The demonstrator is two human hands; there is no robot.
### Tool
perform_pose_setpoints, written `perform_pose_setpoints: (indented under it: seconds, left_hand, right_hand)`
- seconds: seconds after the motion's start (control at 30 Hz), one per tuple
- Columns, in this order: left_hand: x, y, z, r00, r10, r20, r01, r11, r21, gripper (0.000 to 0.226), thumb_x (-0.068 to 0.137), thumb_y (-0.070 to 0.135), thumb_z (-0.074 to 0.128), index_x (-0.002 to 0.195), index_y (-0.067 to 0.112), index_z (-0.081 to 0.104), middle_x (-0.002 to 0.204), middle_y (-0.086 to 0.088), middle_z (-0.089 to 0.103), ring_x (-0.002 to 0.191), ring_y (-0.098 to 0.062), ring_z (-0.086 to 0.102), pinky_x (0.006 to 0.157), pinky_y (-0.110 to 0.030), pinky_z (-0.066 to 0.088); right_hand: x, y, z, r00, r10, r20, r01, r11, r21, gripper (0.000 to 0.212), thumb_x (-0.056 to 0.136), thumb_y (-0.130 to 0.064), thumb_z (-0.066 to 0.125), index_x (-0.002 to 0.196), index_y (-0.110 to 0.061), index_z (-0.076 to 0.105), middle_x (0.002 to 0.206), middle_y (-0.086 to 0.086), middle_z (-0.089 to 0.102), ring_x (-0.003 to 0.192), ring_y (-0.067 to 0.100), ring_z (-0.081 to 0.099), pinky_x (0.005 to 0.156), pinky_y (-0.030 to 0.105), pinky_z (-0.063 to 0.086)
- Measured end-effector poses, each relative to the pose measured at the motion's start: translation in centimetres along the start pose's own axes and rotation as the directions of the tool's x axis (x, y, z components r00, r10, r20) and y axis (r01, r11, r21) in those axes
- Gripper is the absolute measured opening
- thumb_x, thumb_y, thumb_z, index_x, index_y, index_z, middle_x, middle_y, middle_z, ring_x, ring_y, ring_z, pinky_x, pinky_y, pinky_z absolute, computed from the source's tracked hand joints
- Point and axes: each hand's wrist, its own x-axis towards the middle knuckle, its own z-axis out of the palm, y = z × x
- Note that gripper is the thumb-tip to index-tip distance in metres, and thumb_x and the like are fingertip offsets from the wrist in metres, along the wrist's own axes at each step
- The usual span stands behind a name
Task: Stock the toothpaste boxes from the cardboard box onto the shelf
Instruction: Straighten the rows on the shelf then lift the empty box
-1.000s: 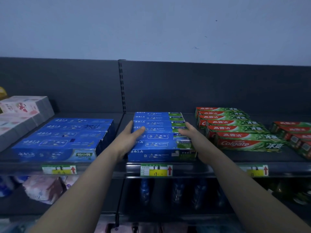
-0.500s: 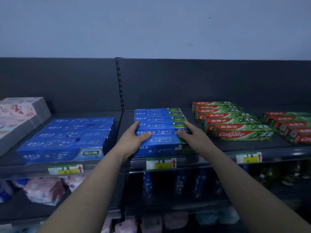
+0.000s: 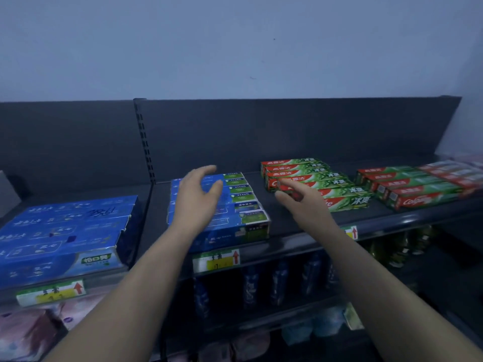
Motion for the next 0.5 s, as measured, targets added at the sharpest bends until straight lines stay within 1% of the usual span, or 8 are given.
perform_pose_setpoints:
  seconds: [0.03,0.07,0.13,0.2,0.23,0.3,0.37,0.5]
  left_hand:
    - [-0.1,1.1,1.3,1.0,0.014,0.018,-0.013,0.999,-0.035,0.036,0.095,0.027,0.055,0.131,0.027,0.052,0.138,0.011,0.048,0.125,-0.024,0.05,0.105,-0.042,0.042]
    - [0.0,1.9,2.9,0.999,0.025,0.04,-0.023,0.998,-0.066,0.037,0.095,0.027,0.056,0.131,0.028,0.052,0.137,0.012,0.049,0.121,-0.02,0.052,0.103,-0.039,0.044]
    - [0.0,3.2,6.3,0.995,0.032,0.091,-0.022,0.994,-0.107,0.041,0.094,0.027,0.058,0.134,0.026,0.05,0.136,0.012,0.049,0.123,-0.008,0.048,0.1,-0.028,0.041]
    - [0.1,4.2,9.9,0.987,-0.014,0.161,0.043,0.983,-0.179,0.047,0.095,0.025,0.057,0.14,0.021,0.044,0.131,0.013,0.049,0.12,-0.004,0.046,0.093,-0.021,0.036]
    - [0.1,4.6,11.6,0.977,-0.052,0.207,0.101,0.968,-0.231,0.049,0.096,0.024,0.056,0.142,0.02,0.04,0.128,0.015,0.048,0.116,-0.002,0.046,0.092,-0.021,0.036]
    - [0.5,4.9,14.6,0.949,-0.139,0.284,0.228,0.924,-0.307,0.049,0.096,0.027,0.055,0.142,0.022,0.038,0.133,0.013,0.051,0.113,-0.005,0.051,0.092,-0.026,0.041]
    - [1.1,4.7,17.0,0.927,-0.218,0.305,0.316,0.892,-0.324,0.043,0.097,0.03,0.052,0.138,0.024,0.04,0.131,0.005,0.056,0.11,-0.012,0.056,0.091,-0.032,0.046]
    - [1.0,4.1,19.3,0.897,-0.327,0.298,0.416,0.854,-0.313,0.037,0.1,0.032,0.045,0.135,0.024,0.037,0.127,0.003,0.057,0.107,-0.015,0.057,0.091,-0.034,0.044]
  right_hand:
    - [0.4,0.6,-1.4,0.999,0.007,-0.042,-0.007,1.0,-0.006,0.042,0.091,-0.028,0.062,0.131,-0.017,0.058,0.129,-0.004,0.057,0.115,0.009,0.052,0.092,0.022,0.039]
    - [0.8,1.4,-2.9,0.997,0.019,-0.081,-0.019,1.0,-0.008,0.041,0.091,-0.028,0.062,0.13,-0.017,0.059,0.131,-0.002,0.057,0.116,0.009,0.051,0.094,0.024,0.039]
    - [1.8,3.4,-5.8,0.99,0.054,-0.133,-0.06,0.997,-0.042,0.042,0.092,-0.032,0.061,0.132,-0.019,0.058,0.14,0.002,0.05,0.128,0.014,0.045,0.104,0.032,0.037]
    - [2.8,6.0,-8.6,0.984,0.113,-0.141,-0.124,0.989,-0.077,0.046,0.093,-0.038,0.056,0.136,-0.022,0.052,0.151,0.004,0.036,0.14,0.017,0.03,0.111,0.037,0.029]
    - [3.3,7.4,-9.8,0.98,0.147,-0.138,-0.16,0.983,-0.086,0.049,0.094,-0.04,0.054,0.139,-0.023,0.048,0.154,0.004,0.031,0.143,0.018,0.025,0.112,0.039,0.026]
    - [3.9,9.9,-11.7,0.967,0.224,-0.125,-0.234,0.969,-0.076,0.054,0.095,-0.043,0.05,0.144,-0.025,0.039,0.156,0.003,0.026,0.144,0.02,0.022,0.114,0.042,0.026]
    - [4.4,11.9,-12.7,0.954,0.283,-0.101,-0.288,0.957,-0.039,0.056,0.096,-0.043,0.047,0.148,-0.025,0.033,0.156,0.001,0.027,0.142,0.022,0.026,0.113,0.046,0.029]
    - [5.0,14.1,-12.7,0.953,0.287,-0.094,-0.29,0.957,-0.022,0.052,0.1,-0.035,0.043,0.149,-0.021,0.03,0.152,0.002,0.034,0.137,0.024,0.034,0.107,0.04,0.032]
